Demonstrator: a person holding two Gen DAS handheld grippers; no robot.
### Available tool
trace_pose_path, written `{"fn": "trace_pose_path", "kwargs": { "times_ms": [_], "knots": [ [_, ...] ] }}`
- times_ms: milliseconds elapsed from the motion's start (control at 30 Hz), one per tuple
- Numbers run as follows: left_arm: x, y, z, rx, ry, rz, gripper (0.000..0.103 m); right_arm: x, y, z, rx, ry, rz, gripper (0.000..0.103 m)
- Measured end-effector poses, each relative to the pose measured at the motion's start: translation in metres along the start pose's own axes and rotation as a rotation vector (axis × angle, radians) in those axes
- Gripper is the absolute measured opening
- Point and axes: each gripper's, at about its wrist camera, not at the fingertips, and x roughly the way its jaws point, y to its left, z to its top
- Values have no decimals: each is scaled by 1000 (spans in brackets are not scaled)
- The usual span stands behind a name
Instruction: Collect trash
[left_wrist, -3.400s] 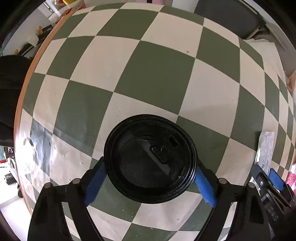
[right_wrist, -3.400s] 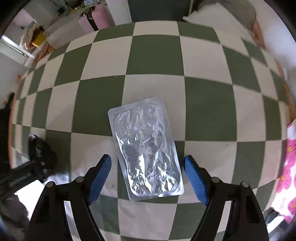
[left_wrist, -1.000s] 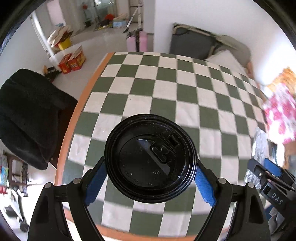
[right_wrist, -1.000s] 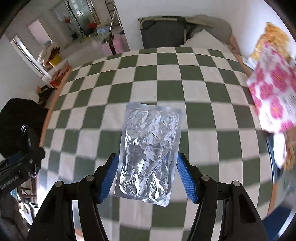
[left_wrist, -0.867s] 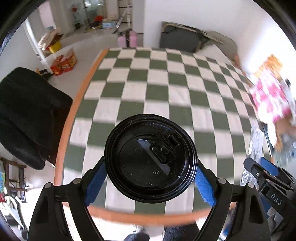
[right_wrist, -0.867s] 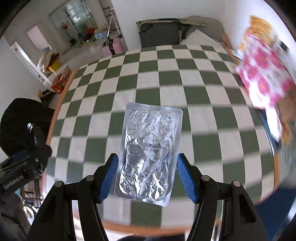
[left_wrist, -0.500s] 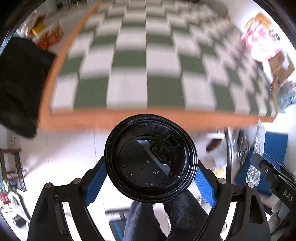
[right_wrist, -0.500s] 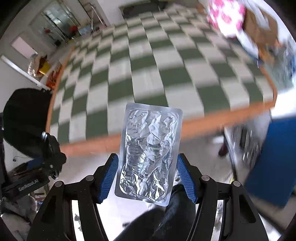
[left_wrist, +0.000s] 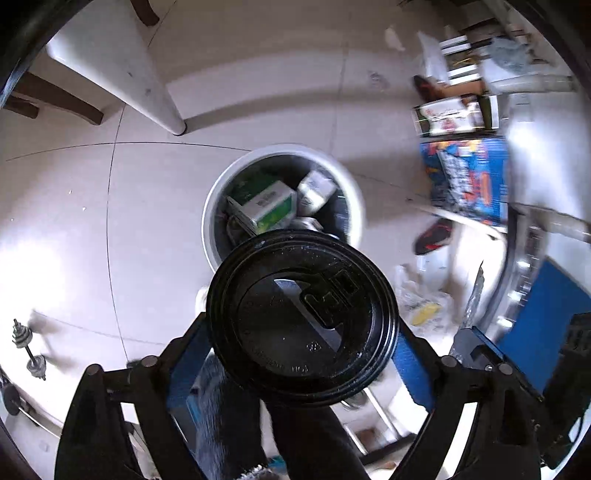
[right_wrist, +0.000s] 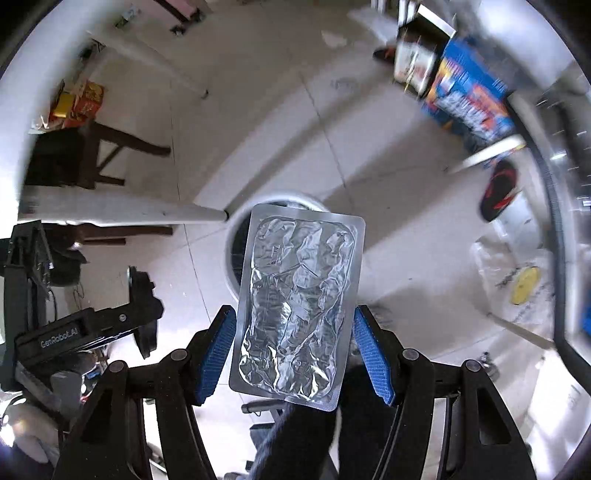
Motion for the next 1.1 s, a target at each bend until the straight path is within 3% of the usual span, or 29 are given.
{"fn": "trace_pose_path", "kwargs": {
  "times_ms": [67,200,300,367,467,533,700,833,1100],
  "knots": [
    [24,7,8,-4,19,1,103,34,-7,7,-5,18,15,67],
    [54,21,18,-36,31,-12,103,104,-18,19,-29,83,45,68],
    [56,29,17,-56,19,6,103,141,-25,26,-25,131,88,70],
    [49,34,14,-57,4,28,103,152,-27,28,-31,136,105,97],
    [29,39,5,-54,-45,99,103,151,-27,30,-31,127,127,102],
    [15,41,-2,-48,-72,143,103,145,-24,30,-45,122,92,102],
    [-41,24,-34,-3,-155,280,103,95,4,22,-131,65,-81,102],
    [-100,0,-67,38,-186,302,103,32,24,10,-177,28,-158,102],
    [-242,-56,-143,127,-269,271,103,-152,62,-31,-222,-30,-138,102]
  ]
}}
